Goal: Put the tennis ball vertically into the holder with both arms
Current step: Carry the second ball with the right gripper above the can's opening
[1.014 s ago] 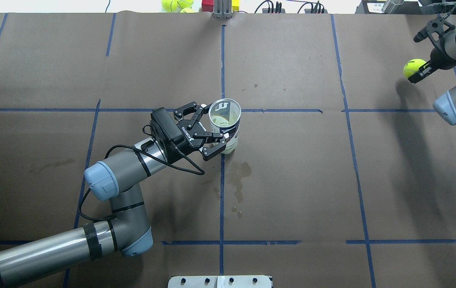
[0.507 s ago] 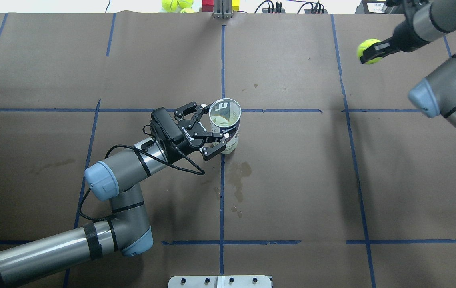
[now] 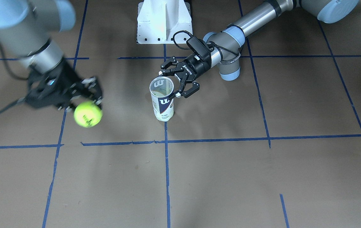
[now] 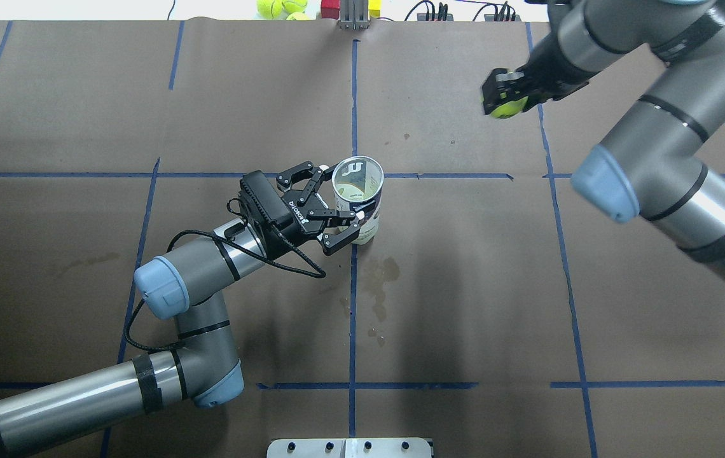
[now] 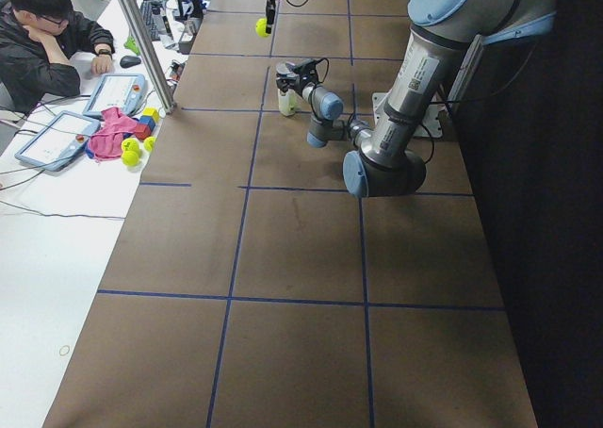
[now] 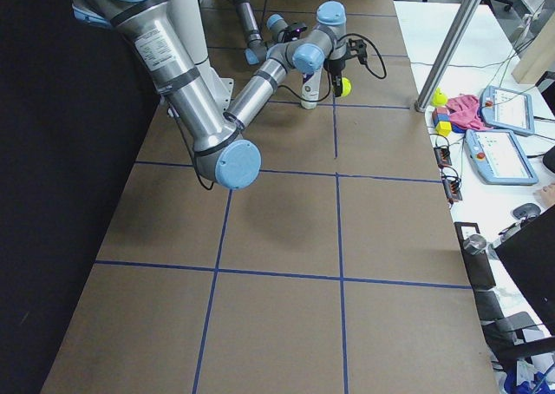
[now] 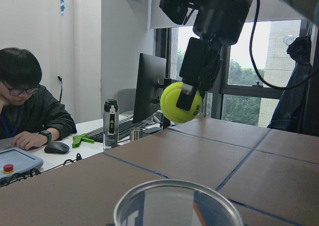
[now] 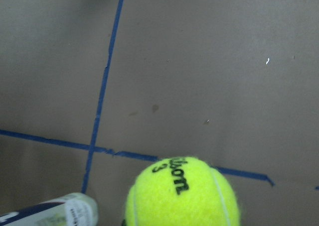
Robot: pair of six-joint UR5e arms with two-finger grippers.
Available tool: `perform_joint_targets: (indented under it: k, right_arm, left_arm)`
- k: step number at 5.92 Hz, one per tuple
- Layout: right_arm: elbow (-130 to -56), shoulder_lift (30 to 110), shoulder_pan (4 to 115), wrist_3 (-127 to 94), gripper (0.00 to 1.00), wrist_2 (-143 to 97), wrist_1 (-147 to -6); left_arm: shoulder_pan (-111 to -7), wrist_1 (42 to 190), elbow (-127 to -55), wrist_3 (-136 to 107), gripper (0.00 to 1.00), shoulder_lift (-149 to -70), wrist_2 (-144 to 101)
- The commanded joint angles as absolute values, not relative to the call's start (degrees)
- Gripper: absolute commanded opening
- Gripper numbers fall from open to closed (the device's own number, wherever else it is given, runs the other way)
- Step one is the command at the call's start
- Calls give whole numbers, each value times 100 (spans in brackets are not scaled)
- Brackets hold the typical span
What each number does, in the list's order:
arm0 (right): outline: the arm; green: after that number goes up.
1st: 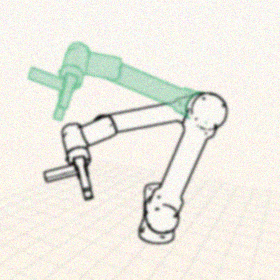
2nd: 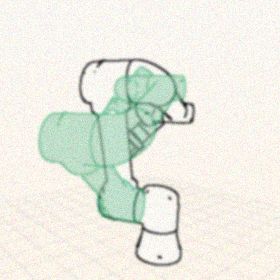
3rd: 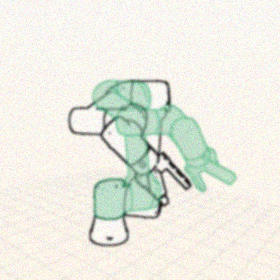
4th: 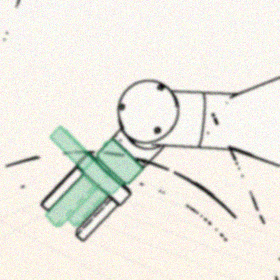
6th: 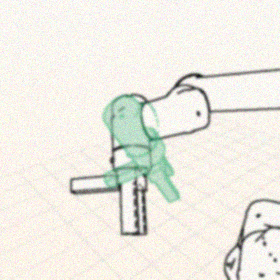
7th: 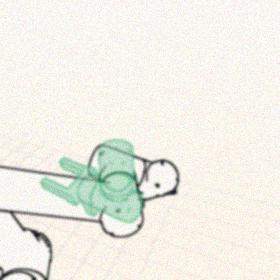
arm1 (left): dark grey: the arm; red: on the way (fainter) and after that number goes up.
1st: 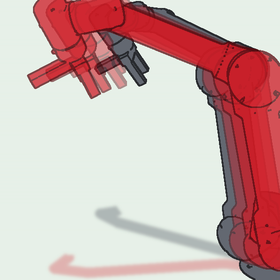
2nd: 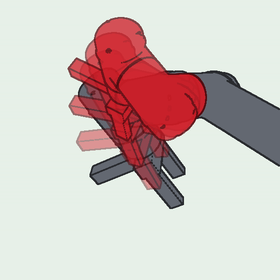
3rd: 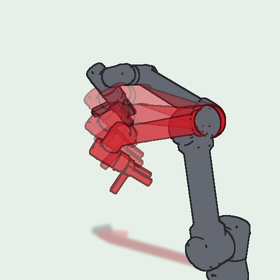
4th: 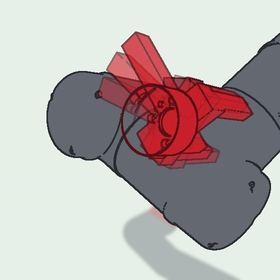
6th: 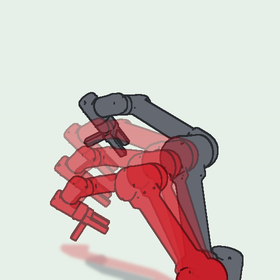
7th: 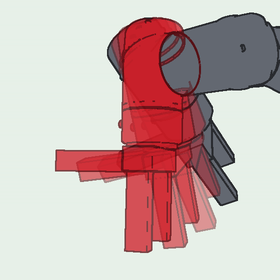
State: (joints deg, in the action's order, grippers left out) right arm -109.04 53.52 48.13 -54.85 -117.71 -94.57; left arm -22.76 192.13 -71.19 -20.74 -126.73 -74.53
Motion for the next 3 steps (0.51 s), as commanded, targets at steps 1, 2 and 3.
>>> perform_joint_targets:
  k: [1,2,3]
  right_arm:
    - [-11136,4495,3863,-6369,12,-10886,-10430]
    - [-11075,4352,3711,-6433,11,-10768,-10441]
    - [-10813,4124,3622,-6442,12,-10662,-10450]
  left_arm:
    - [-2276,19213,-7119,-2074,81,-12674,-7453]
    - [-2276,19213,-7119,-2083,81,-12674,-7462]
    - [-2276,19213,-7119,-2083,81,-12674,-7462]
